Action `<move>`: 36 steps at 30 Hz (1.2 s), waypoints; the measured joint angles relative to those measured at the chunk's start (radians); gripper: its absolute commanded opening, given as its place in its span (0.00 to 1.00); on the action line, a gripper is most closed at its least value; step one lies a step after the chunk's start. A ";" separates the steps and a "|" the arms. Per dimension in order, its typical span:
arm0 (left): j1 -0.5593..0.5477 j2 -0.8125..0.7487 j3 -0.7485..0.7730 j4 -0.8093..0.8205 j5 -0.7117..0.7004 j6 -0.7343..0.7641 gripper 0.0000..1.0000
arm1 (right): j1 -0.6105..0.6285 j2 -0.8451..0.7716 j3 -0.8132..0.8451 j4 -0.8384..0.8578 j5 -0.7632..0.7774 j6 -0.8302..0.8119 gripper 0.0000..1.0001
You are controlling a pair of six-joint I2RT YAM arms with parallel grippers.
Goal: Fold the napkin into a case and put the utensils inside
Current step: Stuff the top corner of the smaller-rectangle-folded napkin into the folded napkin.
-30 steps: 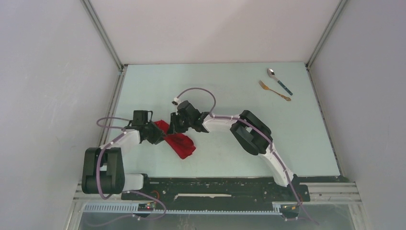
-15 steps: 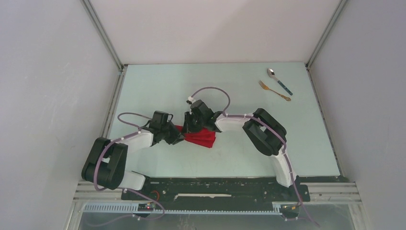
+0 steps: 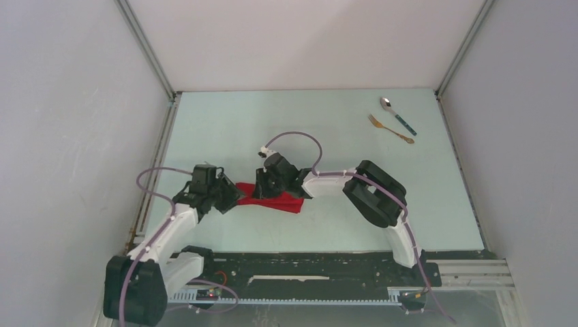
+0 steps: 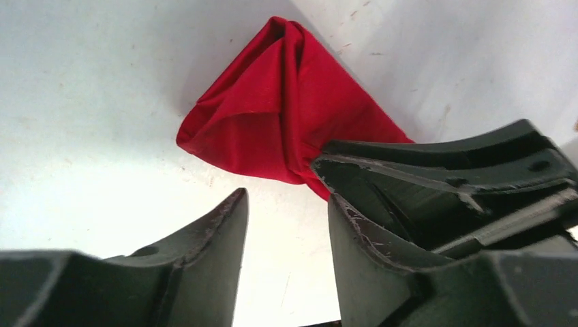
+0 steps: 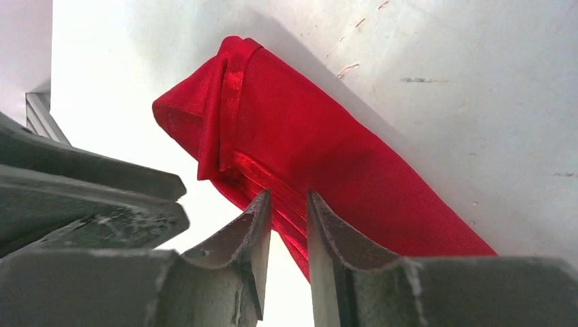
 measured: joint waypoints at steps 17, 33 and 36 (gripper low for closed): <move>0.043 0.192 0.148 -0.106 -0.114 0.069 0.30 | -0.018 0.103 -0.002 0.278 -0.204 0.055 0.37; 0.129 0.145 0.149 -0.136 -0.209 0.071 0.11 | -0.038 0.206 0.101 0.334 -0.346 0.076 0.28; 0.130 0.174 0.145 -0.132 -0.200 0.071 0.09 | -0.032 0.225 0.133 0.328 -0.350 0.079 0.26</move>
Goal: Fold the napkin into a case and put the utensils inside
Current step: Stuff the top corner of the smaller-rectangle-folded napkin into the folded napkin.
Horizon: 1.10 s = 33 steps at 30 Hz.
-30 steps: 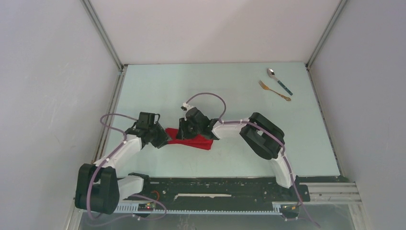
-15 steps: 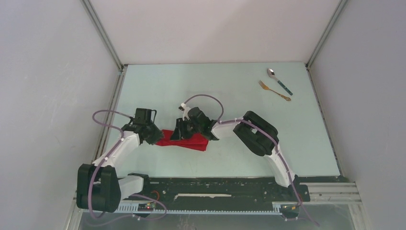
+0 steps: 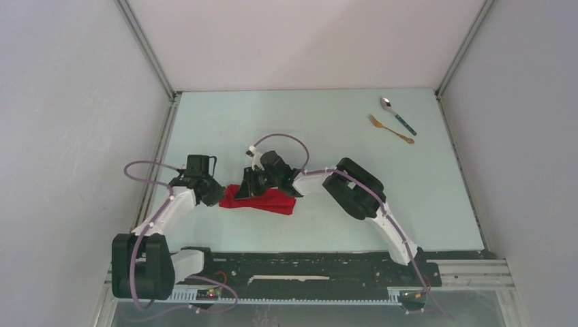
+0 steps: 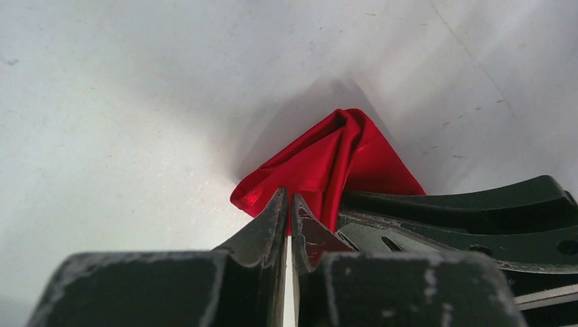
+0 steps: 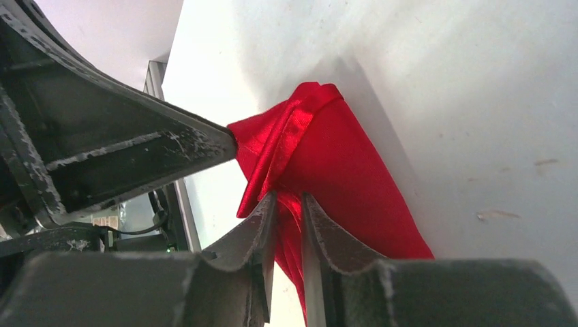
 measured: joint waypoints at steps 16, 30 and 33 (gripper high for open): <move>0.004 0.207 0.035 0.082 -0.016 0.014 0.09 | 0.031 0.111 0.137 0.014 -0.008 0.063 0.18; -0.027 0.301 0.124 0.122 0.002 0.093 0.28 | 0.033 0.103 0.069 0.132 0.105 0.197 0.22; -0.042 0.230 0.113 0.093 -0.019 0.093 0.32 | 0.030 0.080 0.037 0.128 0.102 0.190 0.23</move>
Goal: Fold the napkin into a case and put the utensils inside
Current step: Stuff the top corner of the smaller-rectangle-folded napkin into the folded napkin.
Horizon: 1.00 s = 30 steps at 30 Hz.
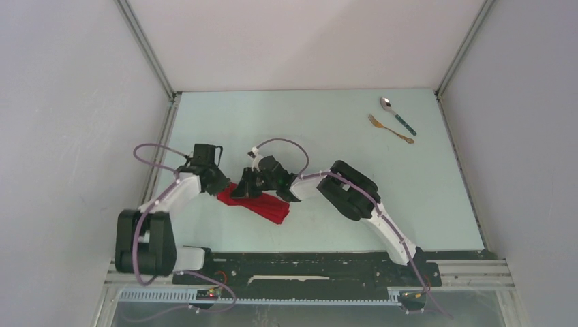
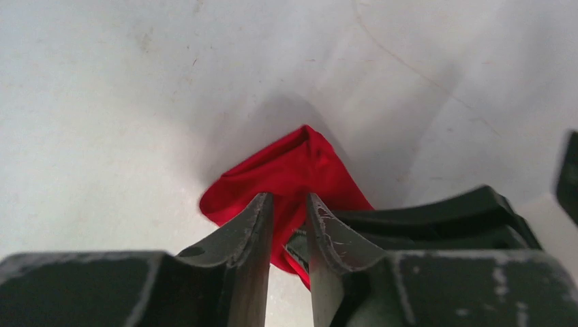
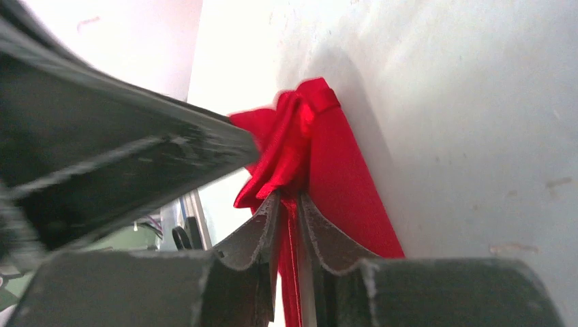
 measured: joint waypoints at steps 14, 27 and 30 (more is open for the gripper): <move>-0.006 -0.340 -0.143 -0.101 0.013 -0.019 0.20 | -0.014 -0.082 -0.078 -0.070 -0.037 -0.074 0.29; -0.015 -0.328 -0.222 -0.055 0.087 -0.046 0.26 | -0.018 -0.082 -0.074 -0.076 -0.045 -0.082 0.29; -0.015 -0.304 -0.222 -0.035 0.088 -0.046 0.27 | -0.018 -0.082 -0.070 -0.084 -0.046 -0.084 0.29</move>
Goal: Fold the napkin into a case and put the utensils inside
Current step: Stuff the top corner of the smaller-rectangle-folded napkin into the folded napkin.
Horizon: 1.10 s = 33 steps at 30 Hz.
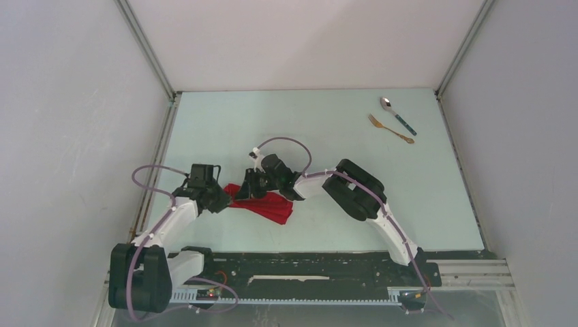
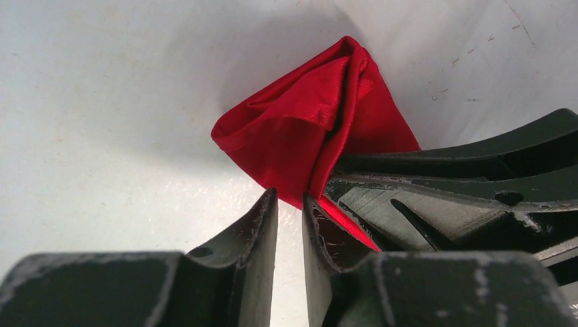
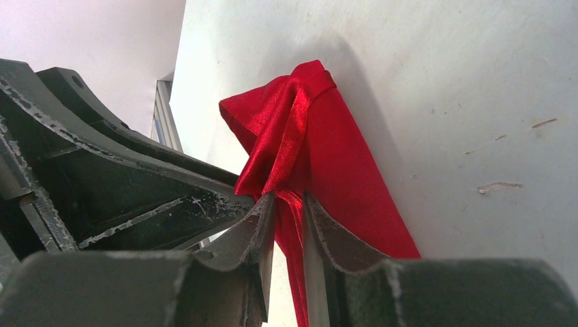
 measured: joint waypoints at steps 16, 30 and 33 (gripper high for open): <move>-0.005 0.030 0.000 0.037 0.002 0.000 0.33 | 0.002 0.000 0.019 -0.035 -0.001 -0.016 0.28; -0.013 -0.024 -0.001 0.036 -0.022 -0.016 0.34 | 0.005 0.000 0.021 -0.038 -0.001 -0.023 0.27; -0.013 -0.023 -0.001 0.037 -0.024 -0.017 0.32 | 0.005 0.000 0.021 -0.038 -0.001 -0.024 0.27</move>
